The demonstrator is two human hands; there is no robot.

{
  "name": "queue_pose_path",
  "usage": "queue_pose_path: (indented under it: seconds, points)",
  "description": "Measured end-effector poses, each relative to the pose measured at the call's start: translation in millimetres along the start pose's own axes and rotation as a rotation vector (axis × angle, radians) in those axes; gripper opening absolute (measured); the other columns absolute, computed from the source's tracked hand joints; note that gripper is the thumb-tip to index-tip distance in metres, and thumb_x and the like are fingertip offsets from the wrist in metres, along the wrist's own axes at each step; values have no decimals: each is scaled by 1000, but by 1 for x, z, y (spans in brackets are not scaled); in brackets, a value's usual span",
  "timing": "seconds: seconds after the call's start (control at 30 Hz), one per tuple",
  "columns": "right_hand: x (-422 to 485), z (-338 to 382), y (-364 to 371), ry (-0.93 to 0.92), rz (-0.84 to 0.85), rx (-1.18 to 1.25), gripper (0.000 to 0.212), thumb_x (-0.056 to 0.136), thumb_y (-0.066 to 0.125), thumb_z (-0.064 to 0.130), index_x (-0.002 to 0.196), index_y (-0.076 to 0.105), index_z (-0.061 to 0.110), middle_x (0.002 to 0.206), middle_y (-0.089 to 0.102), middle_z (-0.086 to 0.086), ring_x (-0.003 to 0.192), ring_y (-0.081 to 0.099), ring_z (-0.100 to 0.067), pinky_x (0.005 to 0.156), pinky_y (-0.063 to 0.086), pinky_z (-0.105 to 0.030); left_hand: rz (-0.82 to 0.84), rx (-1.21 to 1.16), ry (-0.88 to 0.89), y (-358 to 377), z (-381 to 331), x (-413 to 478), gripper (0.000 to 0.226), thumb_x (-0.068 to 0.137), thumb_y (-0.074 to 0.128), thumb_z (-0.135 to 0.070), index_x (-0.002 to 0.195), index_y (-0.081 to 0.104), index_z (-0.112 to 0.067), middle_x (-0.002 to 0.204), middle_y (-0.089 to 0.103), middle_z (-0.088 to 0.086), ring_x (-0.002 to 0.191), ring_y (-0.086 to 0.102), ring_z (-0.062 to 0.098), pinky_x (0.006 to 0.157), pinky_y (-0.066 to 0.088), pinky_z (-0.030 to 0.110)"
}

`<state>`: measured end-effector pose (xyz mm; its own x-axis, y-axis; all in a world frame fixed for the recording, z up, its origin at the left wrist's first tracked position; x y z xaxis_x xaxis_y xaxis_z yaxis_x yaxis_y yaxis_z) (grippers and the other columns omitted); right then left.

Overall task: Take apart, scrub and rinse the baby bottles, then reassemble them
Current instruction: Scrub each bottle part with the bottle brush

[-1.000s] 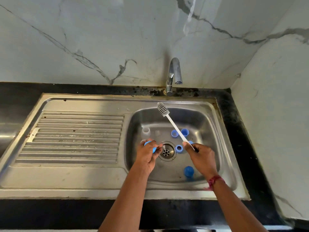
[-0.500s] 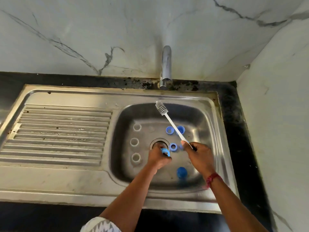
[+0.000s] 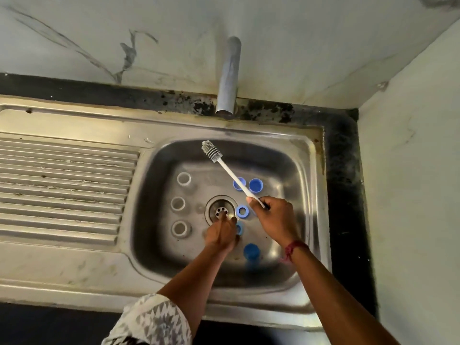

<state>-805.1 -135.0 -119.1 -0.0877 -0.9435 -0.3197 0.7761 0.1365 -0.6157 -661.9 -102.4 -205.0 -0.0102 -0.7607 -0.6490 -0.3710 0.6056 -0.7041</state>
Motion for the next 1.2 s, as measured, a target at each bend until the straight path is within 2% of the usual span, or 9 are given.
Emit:
queue_pose_path:
  seconds: [0.1, 0.2, 0.4, 0.53, 0.7, 0.8, 0.9, 1.07, 1.2]
  points:
    - [8, -1, 4, -19, -7, 33, 54, 89, 63, 53, 53, 50, 16, 42, 45, 10, 45, 42, -8, 44, 31, -16, -15, 60, -1, 5, -1, 5, 41, 97, 58, -29, 137, 53, -21, 155, 33, 7, 123, 55, 28, 94, 50, 40]
    - [10, 2, 7, -44, 12, 52, 50, 90, 64, 49, 54, 51, 18, 43, 48, 15, 46, 45, -6, 44, 33, -14, -9, 97, -6, 8, 2, 6, 35, 97, 57, -24, 131, 57, -18, 146, 44, 8, 119, 58, 28, 94, 51, 39]
    - [7, 4, 11, -66, 15, 38, 49, 90, 67, 46, 51, 47, 23, 42, 43, 8, 47, 46, -4, 46, 34, -13, -15, 154, 17, 10, 5, 4, 28, 101, 49, -23, 126, 59, -14, 128, 60, 10, 114, 62, 26, 95, 50, 37]
    - [7, 3, 12, -71, -5, 40, 51, 90, 65, 50, 52, 50, 18, 42, 44, 9, 47, 45, -6, 45, 33, -15, -43, 113, 27, 9, 5, -1, 29, 101, 50, -22, 128, 57, -15, 128, 61, 10, 113, 62, 26, 95, 50, 37]
    - [5, 9, 10, -74, -21, 45, 55, 91, 65, 45, 49, 41, 21, 42, 47, 16, 46, 44, -5, 45, 33, -14, -75, 63, 20, -1, 1, -12, 30, 98, 55, -10, 127, 56, -14, 124, 60, 9, 106, 65, 25, 86, 53, 33]
    - [8, 11, 13, -61, -16, 57, 53, 91, 65, 47, 50, 45, 21, 41, 44, 10, 45, 44, -6, 44, 33, -14, 71, 56, 155, 1, -8, -16, 39, 87, 71, -20, 123, 57, -17, 118, 62, 7, 102, 64, 25, 82, 54, 35]
    - [3, 12, 12, -59, -24, 65, 50, 92, 63, 48, 53, 49, 21, 43, 46, 9, 44, 46, -4, 44, 34, -14, 251, 163, 338, 12, -21, -25, 55, 85, 75, -24, 134, 50, -19, 122, 58, 8, 108, 61, 27, 89, 55, 39]
    - [-12, 9, 7, -45, -39, 84, 47, 93, 63, 43, 52, 49, 25, 44, 52, 22, 48, 51, 3, 49, 37, -9, 214, 313, 368, 25, -28, -28, 52, 90, 67, -14, 138, 47, -16, 123, 55, 12, 109, 61, 30, 89, 55, 40]
    - [-23, 1, 7, -33, -57, 87, 47, 92, 63, 48, 53, 50, 24, 44, 50, 18, 48, 49, 0, 47, 34, -12, 199, 297, 322, 30, -30, -28, 48, 91, 67, -19, 136, 49, -16, 123, 58, 12, 111, 62, 30, 93, 55, 43]
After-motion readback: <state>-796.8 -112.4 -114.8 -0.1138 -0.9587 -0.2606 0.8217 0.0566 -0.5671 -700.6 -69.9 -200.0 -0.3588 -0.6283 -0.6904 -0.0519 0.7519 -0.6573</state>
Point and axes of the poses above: each hand's wrist, its own x-axis towards the middle knuckle, its own y-axis out of the palm, z = x × y, the point moved 2 cm from there along x, towards the middle knuckle
